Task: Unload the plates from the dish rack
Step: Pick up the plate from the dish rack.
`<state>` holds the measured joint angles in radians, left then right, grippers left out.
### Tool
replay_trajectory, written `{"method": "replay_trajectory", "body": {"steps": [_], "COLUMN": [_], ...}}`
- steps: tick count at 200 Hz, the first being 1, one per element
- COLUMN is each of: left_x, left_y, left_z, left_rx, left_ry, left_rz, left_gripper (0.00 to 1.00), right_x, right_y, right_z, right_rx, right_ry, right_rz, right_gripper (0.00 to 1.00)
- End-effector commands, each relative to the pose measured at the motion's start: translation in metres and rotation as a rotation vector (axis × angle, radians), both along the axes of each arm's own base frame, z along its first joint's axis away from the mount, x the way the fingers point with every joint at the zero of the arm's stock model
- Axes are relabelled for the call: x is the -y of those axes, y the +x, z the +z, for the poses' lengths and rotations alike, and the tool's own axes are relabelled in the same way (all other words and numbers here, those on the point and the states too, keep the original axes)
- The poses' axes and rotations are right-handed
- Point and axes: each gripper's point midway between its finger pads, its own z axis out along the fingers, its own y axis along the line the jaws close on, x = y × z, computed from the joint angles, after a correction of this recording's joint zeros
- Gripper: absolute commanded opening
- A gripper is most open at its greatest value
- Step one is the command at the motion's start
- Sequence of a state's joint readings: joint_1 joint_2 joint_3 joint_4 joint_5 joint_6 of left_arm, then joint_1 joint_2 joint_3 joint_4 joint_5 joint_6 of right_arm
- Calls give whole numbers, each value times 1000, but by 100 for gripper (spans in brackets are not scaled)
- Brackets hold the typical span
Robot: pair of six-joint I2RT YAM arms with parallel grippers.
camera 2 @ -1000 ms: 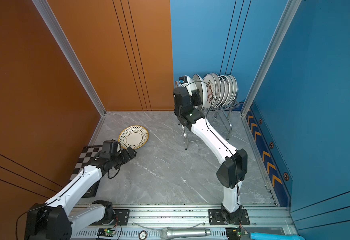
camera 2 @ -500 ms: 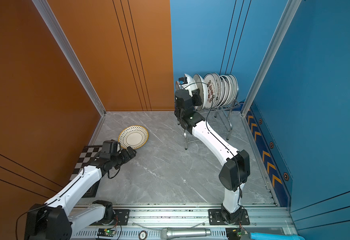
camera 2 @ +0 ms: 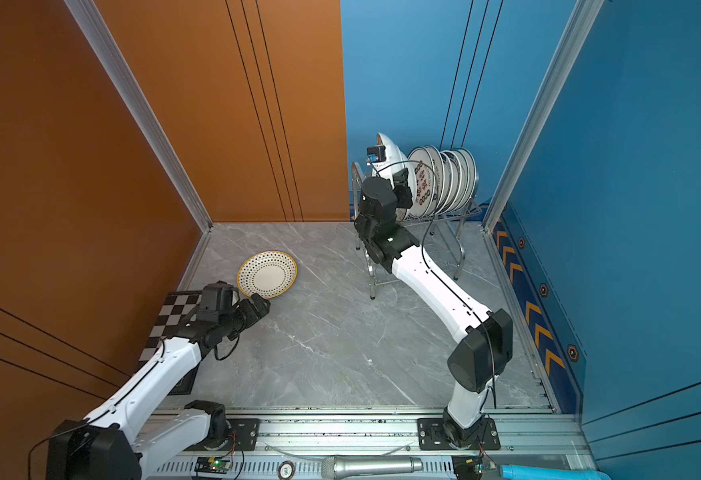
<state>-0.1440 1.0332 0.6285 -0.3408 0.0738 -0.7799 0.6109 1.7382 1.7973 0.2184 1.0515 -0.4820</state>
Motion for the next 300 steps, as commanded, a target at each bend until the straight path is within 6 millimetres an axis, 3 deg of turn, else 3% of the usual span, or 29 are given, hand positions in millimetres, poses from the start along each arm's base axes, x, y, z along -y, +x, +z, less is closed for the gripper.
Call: {"method": "replay_trajectory", "body": {"steps": [1,40,151,237,243,300], "left_x": [-7,-3,2,7,7,14], "left_y": [0,1,4,5,5,6], "left_z": [0,-6,5,15,15,16], "left_rx": [11,-19,46,98,102,114], "left_ry": [2,-28,-2,7,7,6], "left_rz": [47,58,3,-39,-45,-75], "left_gripper": [98,98,98,98,98,98], "right_x": [17,17,17,33,29,38], "right_y": [-31,-38,-45,-68,-65,-80], "right_z": [55,62,74,101,91,95], "right_rx": [192,213,243,330,309,334], "right_ry": [153,190,201,254,243,316], "right_rz": [24,61,77,86,90,138], "right_gripper": [0,0,0,0,0,0]}}
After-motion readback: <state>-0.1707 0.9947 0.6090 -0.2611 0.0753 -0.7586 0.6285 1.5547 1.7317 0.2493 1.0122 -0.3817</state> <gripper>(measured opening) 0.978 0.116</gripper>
